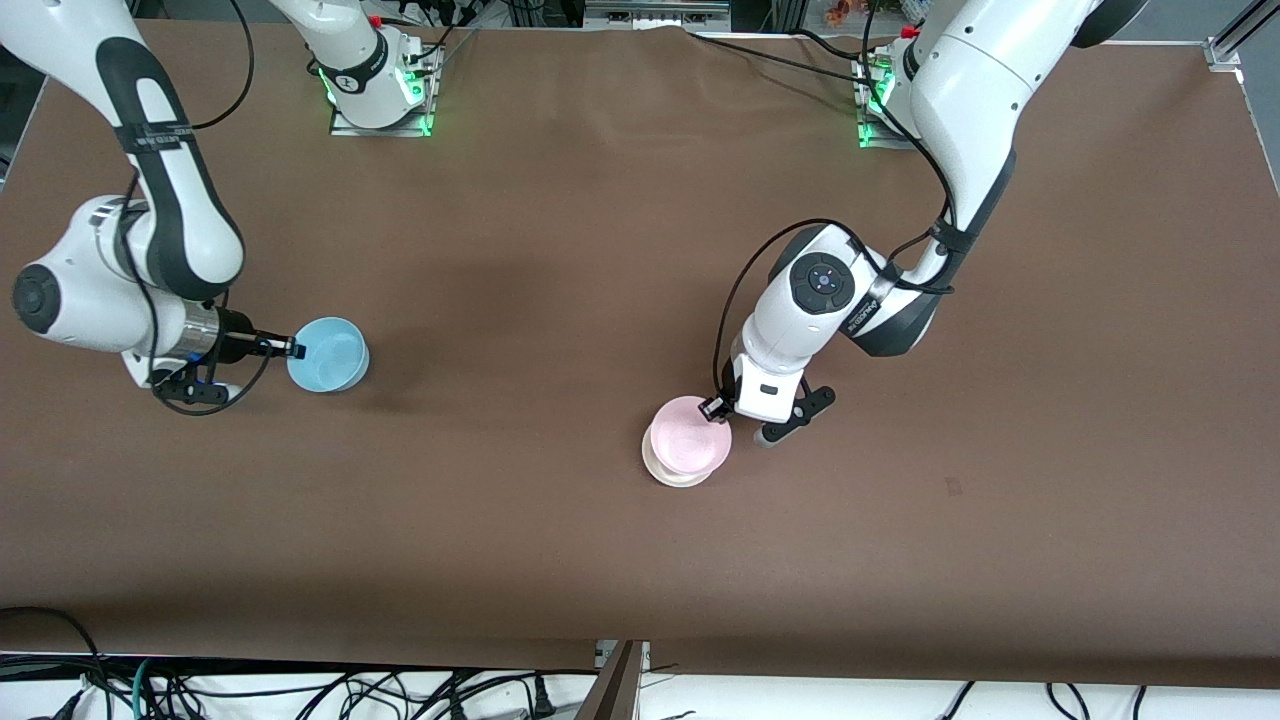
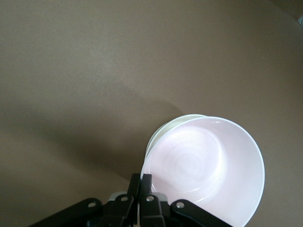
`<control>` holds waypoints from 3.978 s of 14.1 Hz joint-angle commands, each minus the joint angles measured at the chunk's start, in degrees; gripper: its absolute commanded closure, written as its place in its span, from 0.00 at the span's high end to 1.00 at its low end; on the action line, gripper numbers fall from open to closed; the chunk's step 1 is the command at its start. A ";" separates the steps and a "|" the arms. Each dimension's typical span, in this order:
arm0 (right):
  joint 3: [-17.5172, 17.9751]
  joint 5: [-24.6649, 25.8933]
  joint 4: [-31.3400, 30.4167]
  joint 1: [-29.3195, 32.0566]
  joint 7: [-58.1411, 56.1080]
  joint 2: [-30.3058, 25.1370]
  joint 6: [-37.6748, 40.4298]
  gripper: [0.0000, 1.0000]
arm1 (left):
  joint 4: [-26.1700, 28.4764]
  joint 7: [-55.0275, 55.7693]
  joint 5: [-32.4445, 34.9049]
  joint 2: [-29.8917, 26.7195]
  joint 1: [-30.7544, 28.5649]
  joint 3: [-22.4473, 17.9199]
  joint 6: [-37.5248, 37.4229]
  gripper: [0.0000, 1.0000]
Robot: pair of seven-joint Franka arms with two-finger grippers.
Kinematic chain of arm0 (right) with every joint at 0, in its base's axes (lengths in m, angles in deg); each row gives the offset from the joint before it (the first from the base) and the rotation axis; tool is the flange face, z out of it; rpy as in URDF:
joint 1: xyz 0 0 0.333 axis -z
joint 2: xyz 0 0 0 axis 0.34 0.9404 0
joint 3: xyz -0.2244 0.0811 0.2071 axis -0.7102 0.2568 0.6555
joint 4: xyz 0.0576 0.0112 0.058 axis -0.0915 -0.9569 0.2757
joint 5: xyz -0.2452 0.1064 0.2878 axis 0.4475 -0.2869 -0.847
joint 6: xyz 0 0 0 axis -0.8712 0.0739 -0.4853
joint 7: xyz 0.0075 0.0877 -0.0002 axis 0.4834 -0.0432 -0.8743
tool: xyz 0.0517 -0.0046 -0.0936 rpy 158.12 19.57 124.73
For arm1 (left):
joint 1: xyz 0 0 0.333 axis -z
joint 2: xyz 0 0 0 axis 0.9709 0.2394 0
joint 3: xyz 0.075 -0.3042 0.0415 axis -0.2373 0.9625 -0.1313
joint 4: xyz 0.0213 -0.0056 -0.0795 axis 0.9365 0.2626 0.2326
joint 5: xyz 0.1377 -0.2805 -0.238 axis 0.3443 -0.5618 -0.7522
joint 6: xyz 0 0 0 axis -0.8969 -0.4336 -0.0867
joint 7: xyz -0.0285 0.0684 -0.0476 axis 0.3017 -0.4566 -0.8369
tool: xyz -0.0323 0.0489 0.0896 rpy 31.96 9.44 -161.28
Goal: Stack pink and blue bowls on white bowl
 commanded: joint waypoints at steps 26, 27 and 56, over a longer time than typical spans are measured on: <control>0.69 -6.69 20.05 -30.07 45.14 11.47 -5.67 0.00 | -13.95 4.27 1.84 3.41 5.67 -6.86 -7.97 0.56; 0.69 -6.68 21.72 -31.57 48.57 12.70 -6.72 0.00 | -15.27 2.78 1.49 3.06 4.79 -6.78 -11.04 0.56; 0.42 -4.49 38.17 -45.12 64.07 33.19 -36.79 0.00 | -23.82 -58.40 -6.33 -11.08 -22.55 -6.51 -45.17 0.79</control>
